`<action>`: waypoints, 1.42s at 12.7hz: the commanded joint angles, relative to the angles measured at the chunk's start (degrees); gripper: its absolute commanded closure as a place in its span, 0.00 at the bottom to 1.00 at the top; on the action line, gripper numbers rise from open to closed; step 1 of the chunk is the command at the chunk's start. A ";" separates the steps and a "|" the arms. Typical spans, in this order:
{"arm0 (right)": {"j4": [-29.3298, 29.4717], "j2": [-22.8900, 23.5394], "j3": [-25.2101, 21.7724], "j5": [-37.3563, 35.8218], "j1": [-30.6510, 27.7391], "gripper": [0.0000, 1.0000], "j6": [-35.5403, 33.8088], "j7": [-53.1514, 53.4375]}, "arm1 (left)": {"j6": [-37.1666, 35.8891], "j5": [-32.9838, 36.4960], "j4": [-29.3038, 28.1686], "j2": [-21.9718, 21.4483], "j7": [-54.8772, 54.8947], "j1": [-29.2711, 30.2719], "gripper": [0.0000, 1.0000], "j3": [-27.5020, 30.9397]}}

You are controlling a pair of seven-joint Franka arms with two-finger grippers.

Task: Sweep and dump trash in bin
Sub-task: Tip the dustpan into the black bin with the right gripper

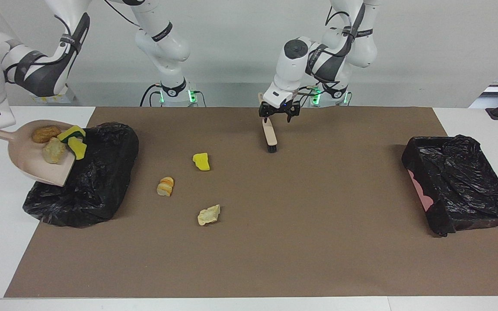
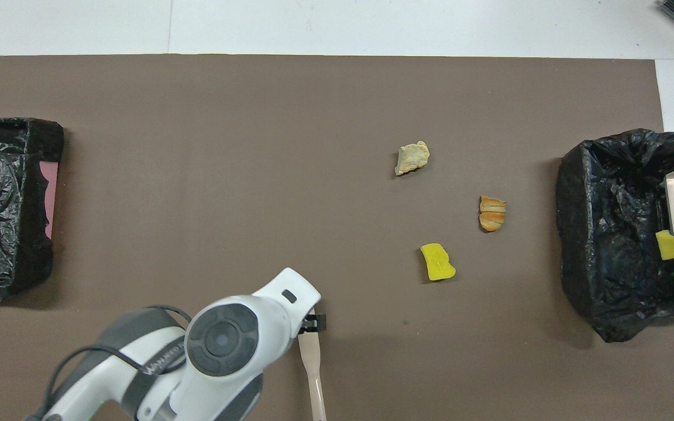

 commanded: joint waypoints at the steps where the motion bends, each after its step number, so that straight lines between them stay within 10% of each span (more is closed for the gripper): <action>1: -9.58 -8.77 0.97 -4.98 0.17 1.00 0.51 4.22 | -5.21 2.82 9.48 2.65 12.00 9.34 0.00 -0.48; 10: -8.89 -13.88 0.97 -14.48 4.74 1.00 -3.63 7.64 | -25.94 6.35 37.96 6.26 34.71 28.52 0.00 0.05; 18: -8.53 -12.83 1.41 6.24 12.38 1.00 -3.54 9.84 | -38.79 5.65 52.30 10.21 40.79 34.07 0.00 0.31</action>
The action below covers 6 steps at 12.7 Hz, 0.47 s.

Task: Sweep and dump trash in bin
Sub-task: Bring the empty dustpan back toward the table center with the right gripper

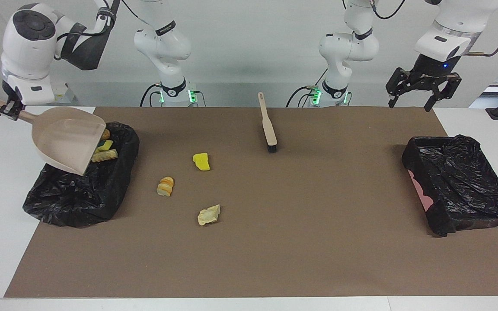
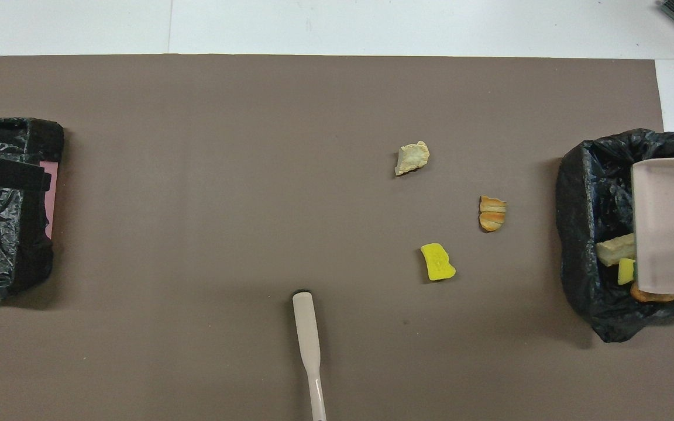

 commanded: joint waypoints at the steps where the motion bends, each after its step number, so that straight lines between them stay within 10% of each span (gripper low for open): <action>1: -0.57 -0.33 0.16 7.92 2.69 1.00 -0.13 2.01 | -3.87 0.57 5.30 3.22 1.07 1.14 0.00 -0.46; 6: -0.92 3.00 0.16 19.09 7.80 1.00 -2.15 13.68 | -3.87 0.75 3.45 0.94 0.64 1.05 0.00 -0.55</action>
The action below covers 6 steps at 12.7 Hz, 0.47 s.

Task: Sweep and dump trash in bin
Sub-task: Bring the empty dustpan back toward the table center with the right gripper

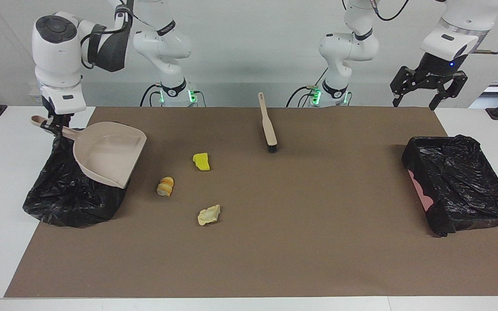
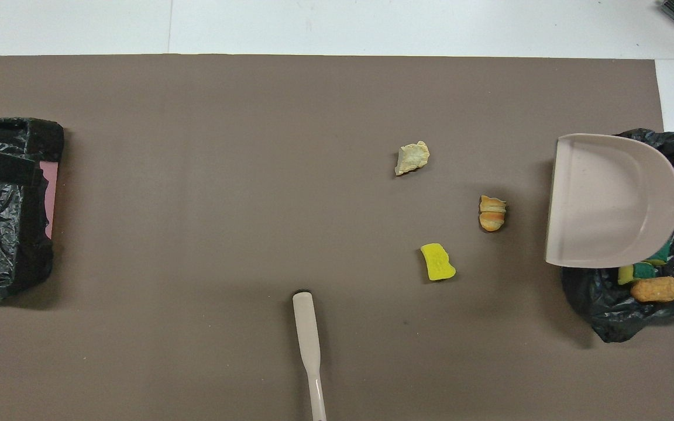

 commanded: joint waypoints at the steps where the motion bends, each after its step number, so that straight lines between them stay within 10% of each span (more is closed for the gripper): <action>1: -0.39 2.03 -0.08 6.32 2.06 1.00 -0.73 5.86 | -1.35 0.75 0.47 -0.47 0.52 0.59 0.00 -0.60; 6: -0.92 3.79 -0.08 11.61 8.91 1.00 -2.40 29.75 | -1.44 0.84 0.47 -0.47 0.44 0.68 0.00 -0.52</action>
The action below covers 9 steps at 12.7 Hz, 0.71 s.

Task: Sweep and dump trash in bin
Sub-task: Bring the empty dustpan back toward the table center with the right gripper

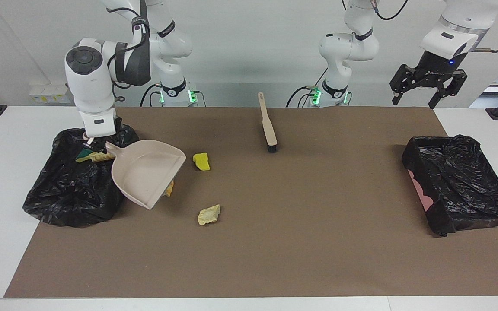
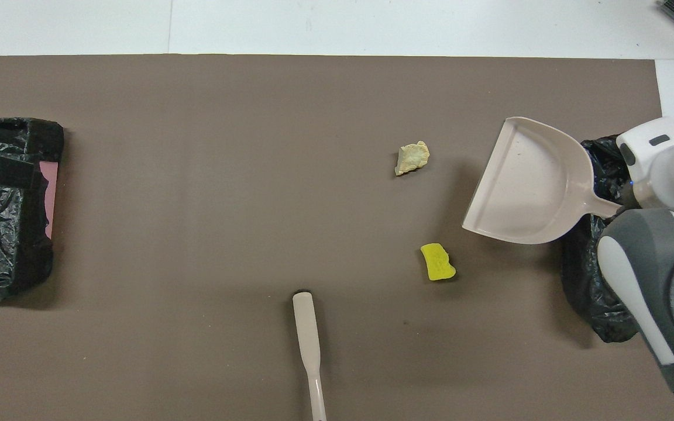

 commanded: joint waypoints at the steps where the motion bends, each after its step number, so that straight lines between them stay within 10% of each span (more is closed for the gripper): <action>1: -0.21 0.18 -0.14 2.90 3.18 1.00 -1.28 11.59 | -1.17 0.84 0.47 -0.35 0.44 0.66 0.00 -0.57; 9: 1.54 3.61 -0.14 11.76 16.45 1.00 -1.55 52.73 | -1.17 0.84 0.47 -0.35 0.44 0.75 0.00 -0.48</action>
